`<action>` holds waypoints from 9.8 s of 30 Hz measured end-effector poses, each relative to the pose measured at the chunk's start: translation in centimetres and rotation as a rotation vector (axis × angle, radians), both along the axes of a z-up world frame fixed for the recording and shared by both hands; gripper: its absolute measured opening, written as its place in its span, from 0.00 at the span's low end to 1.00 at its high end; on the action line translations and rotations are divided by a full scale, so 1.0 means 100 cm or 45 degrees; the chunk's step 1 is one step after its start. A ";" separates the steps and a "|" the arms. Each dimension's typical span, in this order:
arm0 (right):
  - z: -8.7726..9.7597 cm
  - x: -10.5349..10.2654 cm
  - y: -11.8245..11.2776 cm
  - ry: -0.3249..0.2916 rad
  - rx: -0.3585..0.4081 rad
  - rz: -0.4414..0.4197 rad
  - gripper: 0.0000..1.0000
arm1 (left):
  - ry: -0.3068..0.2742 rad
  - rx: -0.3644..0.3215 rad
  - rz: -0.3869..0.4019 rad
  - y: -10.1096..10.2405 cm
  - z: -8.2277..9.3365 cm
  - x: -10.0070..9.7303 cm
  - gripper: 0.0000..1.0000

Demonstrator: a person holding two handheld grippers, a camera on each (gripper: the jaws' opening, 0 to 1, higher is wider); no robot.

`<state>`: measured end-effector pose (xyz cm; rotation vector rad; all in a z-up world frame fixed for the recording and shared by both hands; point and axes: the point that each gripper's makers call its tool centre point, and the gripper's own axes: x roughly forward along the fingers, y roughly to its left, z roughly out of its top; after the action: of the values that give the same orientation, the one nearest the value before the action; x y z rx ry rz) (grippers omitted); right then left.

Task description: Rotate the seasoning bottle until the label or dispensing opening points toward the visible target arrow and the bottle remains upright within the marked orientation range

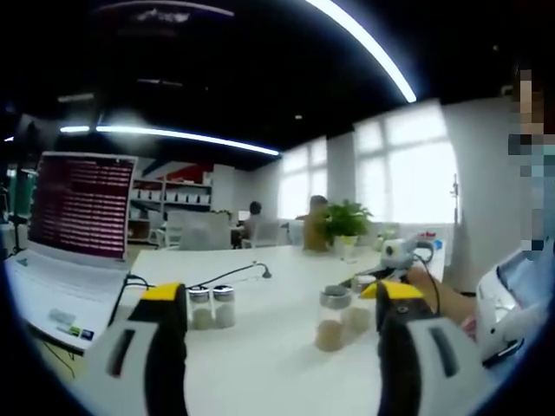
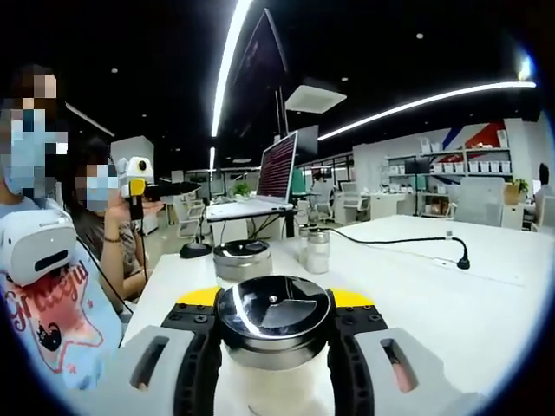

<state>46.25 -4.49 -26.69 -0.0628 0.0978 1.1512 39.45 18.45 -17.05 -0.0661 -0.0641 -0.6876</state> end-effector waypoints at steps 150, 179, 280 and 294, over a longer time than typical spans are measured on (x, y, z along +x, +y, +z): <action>0.046 -0.010 -0.034 0.014 0.186 -0.026 0.61 | 0.025 -0.027 0.068 0.022 -0.003 -0.004 0.92; 0.020 -0.015 -0.018 0.018 0.101 0.241 0.38 | 0.034 -0.023 0.064 0.020 -0.004 0.000 0.91; 0.019 -0.004 -0.020 -0.229 0.228 -0.770 0.38 | 0.051 0.009 0.018 0.008 -0.008 -0.001 0.88; 0.018 -0.004 -0.021 -0.268 0.258 -0.805 0.38 | 0.055 -0.001 0.018 0.007 -0.008 0.001 0.88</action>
<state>45.81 -6.62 -24.89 0.0271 -0.1771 0.5133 39.54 19.20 -17.85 -0.0808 -0.0236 -0.6718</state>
